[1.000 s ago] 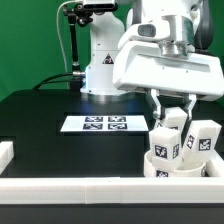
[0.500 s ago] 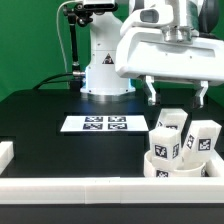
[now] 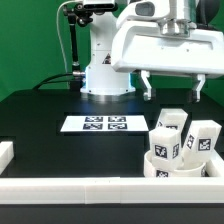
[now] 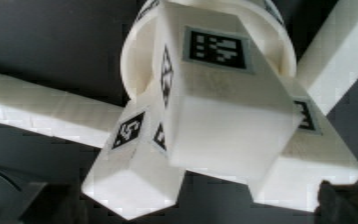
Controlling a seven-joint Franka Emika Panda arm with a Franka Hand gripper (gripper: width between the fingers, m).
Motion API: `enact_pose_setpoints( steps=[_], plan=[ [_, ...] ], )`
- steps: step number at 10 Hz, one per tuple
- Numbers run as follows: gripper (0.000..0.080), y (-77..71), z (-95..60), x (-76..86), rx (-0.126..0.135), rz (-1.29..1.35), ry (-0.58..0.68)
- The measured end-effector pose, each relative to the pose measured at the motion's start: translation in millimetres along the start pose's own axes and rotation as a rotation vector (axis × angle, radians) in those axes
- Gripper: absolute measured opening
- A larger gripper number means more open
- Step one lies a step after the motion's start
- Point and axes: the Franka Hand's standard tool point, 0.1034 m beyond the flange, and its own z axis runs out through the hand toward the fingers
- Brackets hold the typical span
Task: Assemble stool
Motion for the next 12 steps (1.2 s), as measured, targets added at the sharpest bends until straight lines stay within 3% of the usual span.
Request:
enact_pose_setpoints(
  steps=[2, 3, 5, 7, 10, 12],
  plan=[
    [0.0649, 2.7, 1.3, -3.3, 0.008, 0.003, -0.042],
    [0.0649, 12.6, 0.3, -4.8, 0.012, 0.031, -0.069],
    [0.0649, 5.1, -0.1, -12.6, 0.061, 0.058, -0.248],
    [0.0649, 0.4, 3.9, -14.3, 0.080, 0.043, -0.326],
    [0.0649, 0.6, 4.3, -13.4, 0.084, 0.019, -0.331],
    [0.0649, -3.8, 5.8, -12.7, 0.109, -0.182, -0.319]
  ],
)
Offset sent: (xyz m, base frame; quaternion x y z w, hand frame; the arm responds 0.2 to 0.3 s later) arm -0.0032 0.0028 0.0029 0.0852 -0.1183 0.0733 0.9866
